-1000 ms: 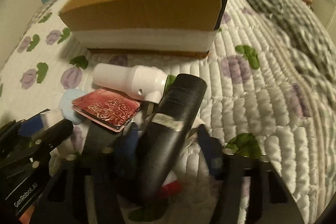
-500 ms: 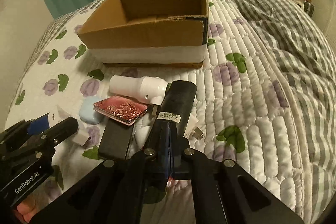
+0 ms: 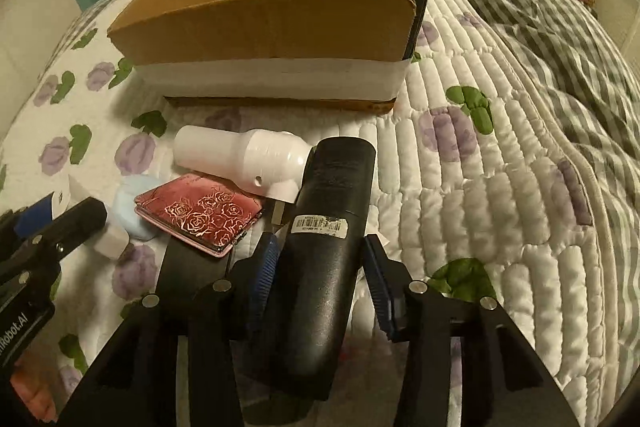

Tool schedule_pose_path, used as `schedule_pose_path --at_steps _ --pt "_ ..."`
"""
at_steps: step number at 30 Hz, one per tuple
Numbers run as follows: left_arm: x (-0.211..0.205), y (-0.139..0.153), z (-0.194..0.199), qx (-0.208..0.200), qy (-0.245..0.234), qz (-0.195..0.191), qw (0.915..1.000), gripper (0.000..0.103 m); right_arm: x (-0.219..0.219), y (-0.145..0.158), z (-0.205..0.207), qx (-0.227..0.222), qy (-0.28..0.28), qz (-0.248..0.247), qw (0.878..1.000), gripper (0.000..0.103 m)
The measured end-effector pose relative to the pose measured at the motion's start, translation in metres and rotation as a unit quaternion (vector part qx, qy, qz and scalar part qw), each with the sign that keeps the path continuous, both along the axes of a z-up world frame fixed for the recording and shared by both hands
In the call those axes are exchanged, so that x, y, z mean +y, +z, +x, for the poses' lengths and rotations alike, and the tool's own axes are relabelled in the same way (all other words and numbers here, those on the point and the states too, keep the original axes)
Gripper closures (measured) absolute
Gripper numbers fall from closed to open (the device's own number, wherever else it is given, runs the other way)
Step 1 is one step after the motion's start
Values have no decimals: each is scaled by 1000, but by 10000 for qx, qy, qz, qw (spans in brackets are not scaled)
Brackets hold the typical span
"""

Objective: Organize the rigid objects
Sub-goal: 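Grasp the white USB charger with left tool while right tool grasps the black cylinder, then carry both items into the cardboard box and open both tools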

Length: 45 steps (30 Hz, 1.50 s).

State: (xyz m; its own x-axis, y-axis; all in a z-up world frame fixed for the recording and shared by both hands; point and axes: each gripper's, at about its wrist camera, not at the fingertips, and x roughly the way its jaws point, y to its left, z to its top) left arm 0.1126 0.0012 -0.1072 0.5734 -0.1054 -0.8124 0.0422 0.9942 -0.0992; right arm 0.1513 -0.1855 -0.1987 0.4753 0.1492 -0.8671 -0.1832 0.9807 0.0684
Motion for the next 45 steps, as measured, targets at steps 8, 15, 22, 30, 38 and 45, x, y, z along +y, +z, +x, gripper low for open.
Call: schedule_pose_path --at_steps 8,15,22,30,38,45 --pt "-1 18 -9 -233 -58 -63 9997 61 -5 25 -19 -482 -13 -9 9988 65" --pt "-2 26 -14 -303 -48 -69 9995 61 -7 9 -16 -117 40 -54 9999 68" --pt "-2 22 -10 -255 -61 -61 9996 61 2 -7 6 218 -16 -362 9991 60" --pt "3 18 -8 -222 -35 -24 9997 61 -10 18 -10 -352 -75 -70 9993 62" --pt "-5 50 2 -491 -107 29 9987 61 -15 83 -21 -1082 64 76 9941 62" --pt "-14 113 51 -1048 -254 -63 9941 61 -16 164 9 -1826 283 336 9822 62"
